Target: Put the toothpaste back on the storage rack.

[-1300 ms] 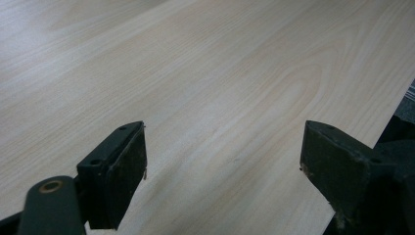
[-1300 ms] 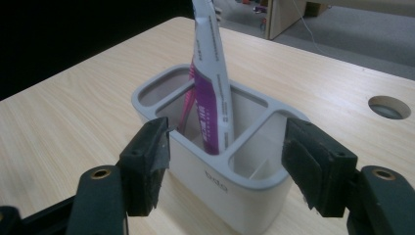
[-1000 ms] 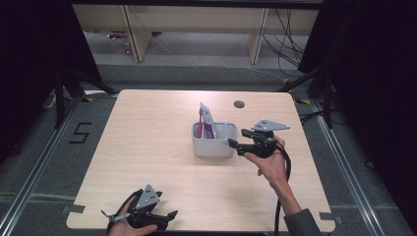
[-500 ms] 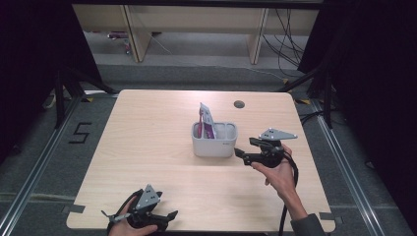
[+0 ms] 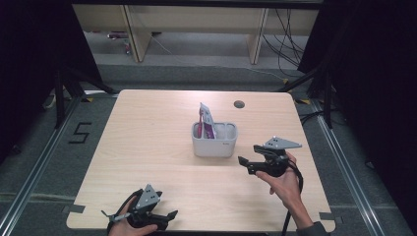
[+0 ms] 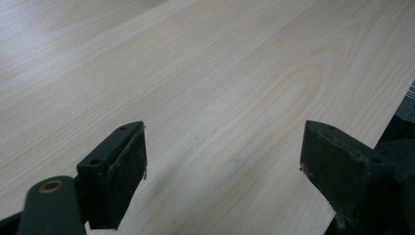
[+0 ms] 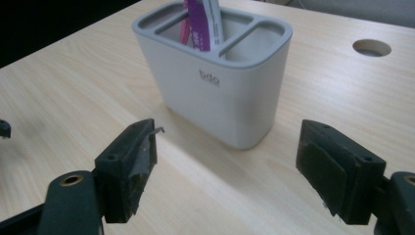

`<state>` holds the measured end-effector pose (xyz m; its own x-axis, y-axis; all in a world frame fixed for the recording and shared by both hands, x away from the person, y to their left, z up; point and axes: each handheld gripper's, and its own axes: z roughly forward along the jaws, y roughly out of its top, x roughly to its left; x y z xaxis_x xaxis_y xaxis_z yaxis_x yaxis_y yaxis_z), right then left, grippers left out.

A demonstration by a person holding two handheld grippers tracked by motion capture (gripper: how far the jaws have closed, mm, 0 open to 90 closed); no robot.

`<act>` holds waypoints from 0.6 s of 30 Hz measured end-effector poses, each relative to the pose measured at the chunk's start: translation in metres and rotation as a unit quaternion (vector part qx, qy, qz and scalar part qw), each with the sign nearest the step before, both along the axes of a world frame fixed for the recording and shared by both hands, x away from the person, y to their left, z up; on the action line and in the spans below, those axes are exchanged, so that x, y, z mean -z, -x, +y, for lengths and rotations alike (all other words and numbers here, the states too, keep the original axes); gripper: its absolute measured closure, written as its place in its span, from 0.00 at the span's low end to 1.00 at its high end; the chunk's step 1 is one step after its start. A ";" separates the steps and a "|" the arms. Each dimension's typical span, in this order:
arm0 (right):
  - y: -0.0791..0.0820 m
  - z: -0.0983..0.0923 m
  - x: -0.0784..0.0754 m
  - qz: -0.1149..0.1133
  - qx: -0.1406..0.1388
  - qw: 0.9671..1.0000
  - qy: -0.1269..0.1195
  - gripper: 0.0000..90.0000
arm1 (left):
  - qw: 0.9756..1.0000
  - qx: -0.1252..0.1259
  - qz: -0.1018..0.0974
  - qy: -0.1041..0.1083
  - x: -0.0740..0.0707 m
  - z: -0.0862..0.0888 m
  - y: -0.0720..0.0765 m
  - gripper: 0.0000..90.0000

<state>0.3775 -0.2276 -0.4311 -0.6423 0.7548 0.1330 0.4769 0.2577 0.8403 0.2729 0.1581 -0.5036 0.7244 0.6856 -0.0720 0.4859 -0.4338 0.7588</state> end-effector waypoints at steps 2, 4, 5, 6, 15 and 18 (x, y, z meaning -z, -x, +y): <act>0.002 -0.001 0.001 0.001 0.000 1.000 0.005 0.26 | 1.000 -0.001 0.000 -0.002 0.000 0.000 0.000 0.19; 0.008 -0.003 0.007 0.001 -0.002 1.000 0.011 0.25 | 1.000 -0.001 0.000 -0.002 0.000 0.000 0.000 0.19; 0.010 -0.003 0.009 0.007 -0.003 1.000 0.004 0.25 | 1.000 -0.001 0.000 -0.002 0.000 0.000 0.000 0.19; 0.011 -0.004 0.011 0.004 -0.005 1.000 0.008 0.25 | 1.000 -0.001 0.000 -0.002 0.000 0.000 0.000 0.19; 0.022 -0.005 0.023 0.023 -0.003 1.000 0.012 0.25 | 1.000 -0.001 0.000 -0.002 0.000 0.000 0.000 0.19; 0.025 -0.005 0.029 0.014 -0.012 1.000 0.021 0.25 | 1.000 -0.001 -0.001 -0.003 0.000 0.000 0.000 0.19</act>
